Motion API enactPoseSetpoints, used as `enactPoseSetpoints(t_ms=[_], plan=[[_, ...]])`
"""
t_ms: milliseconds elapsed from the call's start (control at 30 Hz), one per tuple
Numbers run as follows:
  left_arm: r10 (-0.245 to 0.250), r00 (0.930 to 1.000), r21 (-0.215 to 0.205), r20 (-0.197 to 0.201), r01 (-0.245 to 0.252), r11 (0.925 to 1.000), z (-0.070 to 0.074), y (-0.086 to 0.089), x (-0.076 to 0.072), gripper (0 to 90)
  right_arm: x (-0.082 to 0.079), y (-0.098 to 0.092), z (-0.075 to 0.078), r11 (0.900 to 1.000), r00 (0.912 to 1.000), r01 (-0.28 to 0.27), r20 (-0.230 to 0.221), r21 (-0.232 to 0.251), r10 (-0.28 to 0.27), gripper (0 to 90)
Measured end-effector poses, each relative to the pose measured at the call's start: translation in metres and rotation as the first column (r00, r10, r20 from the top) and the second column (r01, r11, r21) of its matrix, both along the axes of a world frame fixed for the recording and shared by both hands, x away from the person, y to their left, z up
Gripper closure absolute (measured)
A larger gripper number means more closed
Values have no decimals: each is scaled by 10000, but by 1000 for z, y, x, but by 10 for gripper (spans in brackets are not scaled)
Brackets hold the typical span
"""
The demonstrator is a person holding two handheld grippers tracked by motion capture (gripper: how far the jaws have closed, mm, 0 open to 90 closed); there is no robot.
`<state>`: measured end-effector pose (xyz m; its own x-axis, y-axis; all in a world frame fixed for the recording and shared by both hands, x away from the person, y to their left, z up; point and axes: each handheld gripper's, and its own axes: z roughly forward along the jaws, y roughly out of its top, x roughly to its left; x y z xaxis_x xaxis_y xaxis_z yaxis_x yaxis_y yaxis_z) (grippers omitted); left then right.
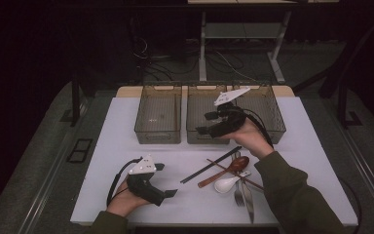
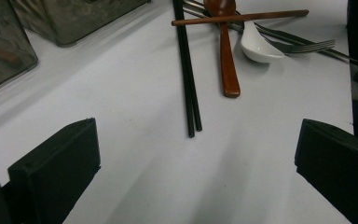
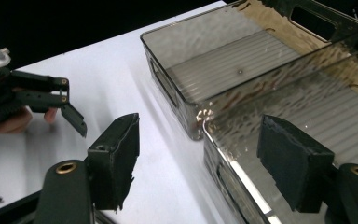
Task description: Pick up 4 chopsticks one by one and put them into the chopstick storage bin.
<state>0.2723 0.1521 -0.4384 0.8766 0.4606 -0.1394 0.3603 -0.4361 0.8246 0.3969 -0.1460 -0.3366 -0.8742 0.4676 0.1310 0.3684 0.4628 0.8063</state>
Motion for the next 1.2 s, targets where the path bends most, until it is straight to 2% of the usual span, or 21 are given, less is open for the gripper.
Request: enactPoseSetpoints(t_ms=[133,400,600,700,900,1133,1200], plan=[[-4,10000,27,-31,4,10000,0,0,0,0,-8,-15,-5,9999,9998,45,200,113,-47,297],[-35,10000,51,-53,35,10000,0,-1,0,0,-23,-43,-14,9994,9992,296,277,170,-301,297],[-39,10000,64,-1,39,10000,0,0,0,0,-35,-61,-25,9990,9987,428,253,119,-431,298],[-36,10000,48,12,36,10000,0,-1,0,0,-40,-68,-27,9989,9985,459,304,-131,-455,298],[-4,10000,-4,11,4,10000,1,0,-1,0,-53,-86,-30,9984,9981,557,277,-100,-554,298],[-14,9999,-24,121,15,10000,2,2,0,0,-66,-102,-39,9979,9980,619,134,-195,-616,298],[6,9999,-64,154,-6,10000,3,4,0,0,-70,-106,-41,9974,9974,697,216,-176,-693,300]])
